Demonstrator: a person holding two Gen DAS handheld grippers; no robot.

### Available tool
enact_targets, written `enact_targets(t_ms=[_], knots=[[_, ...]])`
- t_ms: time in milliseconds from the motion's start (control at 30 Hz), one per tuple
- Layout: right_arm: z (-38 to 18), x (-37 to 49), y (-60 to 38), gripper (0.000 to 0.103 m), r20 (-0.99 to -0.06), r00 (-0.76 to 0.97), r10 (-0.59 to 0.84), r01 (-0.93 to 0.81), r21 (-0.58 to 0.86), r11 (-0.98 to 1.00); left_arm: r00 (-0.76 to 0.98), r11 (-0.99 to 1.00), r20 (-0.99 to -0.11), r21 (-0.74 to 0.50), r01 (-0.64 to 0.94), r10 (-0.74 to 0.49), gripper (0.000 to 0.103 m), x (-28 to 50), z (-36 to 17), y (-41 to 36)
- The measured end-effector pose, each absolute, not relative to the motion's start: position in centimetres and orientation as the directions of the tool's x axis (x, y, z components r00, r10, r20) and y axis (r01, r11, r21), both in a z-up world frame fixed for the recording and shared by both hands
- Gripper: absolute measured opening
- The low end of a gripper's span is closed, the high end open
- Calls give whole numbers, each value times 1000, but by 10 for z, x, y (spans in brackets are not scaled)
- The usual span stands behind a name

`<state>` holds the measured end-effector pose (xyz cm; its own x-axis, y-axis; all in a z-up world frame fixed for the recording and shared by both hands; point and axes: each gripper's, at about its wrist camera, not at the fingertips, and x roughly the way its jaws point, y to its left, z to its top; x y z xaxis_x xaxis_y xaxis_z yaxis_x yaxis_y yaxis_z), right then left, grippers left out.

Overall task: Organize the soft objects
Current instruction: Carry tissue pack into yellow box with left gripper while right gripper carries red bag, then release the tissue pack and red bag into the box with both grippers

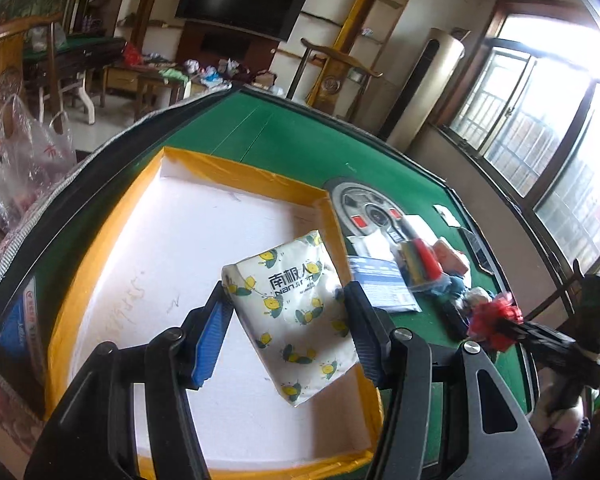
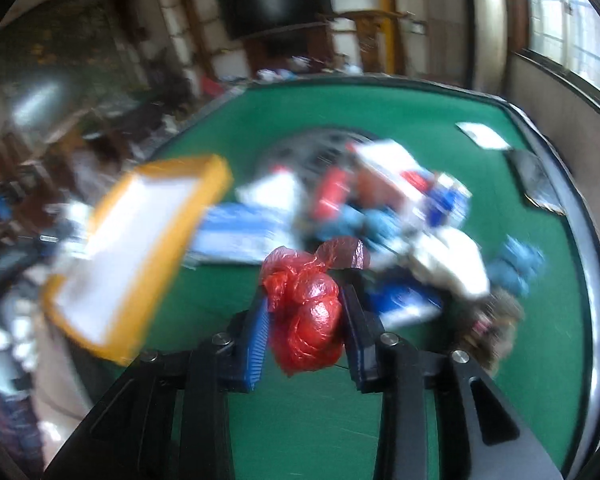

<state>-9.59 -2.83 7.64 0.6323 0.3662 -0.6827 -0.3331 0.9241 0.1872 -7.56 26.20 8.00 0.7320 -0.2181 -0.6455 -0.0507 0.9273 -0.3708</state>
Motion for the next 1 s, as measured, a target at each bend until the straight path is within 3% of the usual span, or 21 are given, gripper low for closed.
enact_targets(t_ms=[267, 633, 700, 767, 800, 1000], knots=[[88, -42, 77, 31, -669, 489, 559, -496, 313, 810, 689, 881, -671, -462, -99, -274, 56, 0, 70, 287], [55, 41, 177, 32, -744, 412, 526, -470, 321, 822, 651, 767, -659, -616, -181, -376, 63, 56, 23, 327], [51, 47, 180, 37, -755, 412, 510, -462, 309, 831, 659, 759, -652, -624, -187, -374, 65, 50, 23, 329], [49, 50, 183, 57, -756, 432, 491, -445, 295, 846, 657, 770, -668, -605, -205, -350, 66, 44, 25, 328], [49, 51, 183, 62, -754, 439, 489, -441, 293, 848, 660, 784, -677, -584, -213, -326, 66, 38, 28, 327], [63, 41, 152, 64, -700, 480, 528, -413, 351, 840, 683, 812, -688, -531, -243, -245, 72, -3, 30, 326]])
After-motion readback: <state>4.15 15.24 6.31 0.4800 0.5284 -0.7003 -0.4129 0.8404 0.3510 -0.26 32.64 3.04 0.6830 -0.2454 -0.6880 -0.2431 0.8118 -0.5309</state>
